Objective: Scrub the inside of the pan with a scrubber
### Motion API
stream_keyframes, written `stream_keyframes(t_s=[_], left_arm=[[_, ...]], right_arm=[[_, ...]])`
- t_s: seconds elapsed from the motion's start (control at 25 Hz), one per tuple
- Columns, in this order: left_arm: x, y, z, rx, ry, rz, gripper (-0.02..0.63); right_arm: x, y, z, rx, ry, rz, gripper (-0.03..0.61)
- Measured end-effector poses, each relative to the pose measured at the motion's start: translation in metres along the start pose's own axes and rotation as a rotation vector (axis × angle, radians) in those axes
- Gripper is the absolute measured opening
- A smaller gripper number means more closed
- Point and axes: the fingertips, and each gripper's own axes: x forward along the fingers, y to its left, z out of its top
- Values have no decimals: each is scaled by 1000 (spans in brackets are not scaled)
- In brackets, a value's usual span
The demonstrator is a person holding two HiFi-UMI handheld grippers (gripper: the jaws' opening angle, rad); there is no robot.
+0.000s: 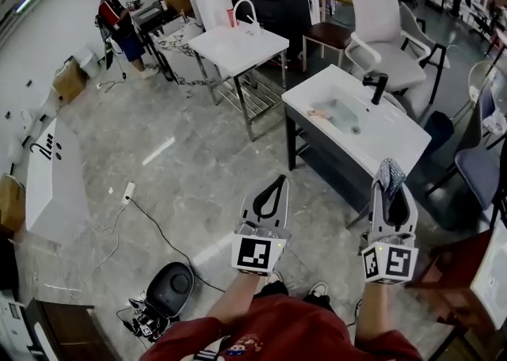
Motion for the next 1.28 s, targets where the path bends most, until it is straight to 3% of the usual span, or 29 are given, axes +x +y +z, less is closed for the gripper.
stream_keyframes(t_s=[0.68, 1.04, 1.28], left_arm=[[-29, 119, -25, -30, -19, 3, 11], [-1, 148, -51, -31, 27, 17, 11], [40, 158, -62, -31, 58, 8, 11]], right_arm=[[48, 104, -14, 28, 25, -22, 183], [90, 110, -47, 49, 59, -14, 183], [127, 90, -65, 60, 66, -30, 183]])
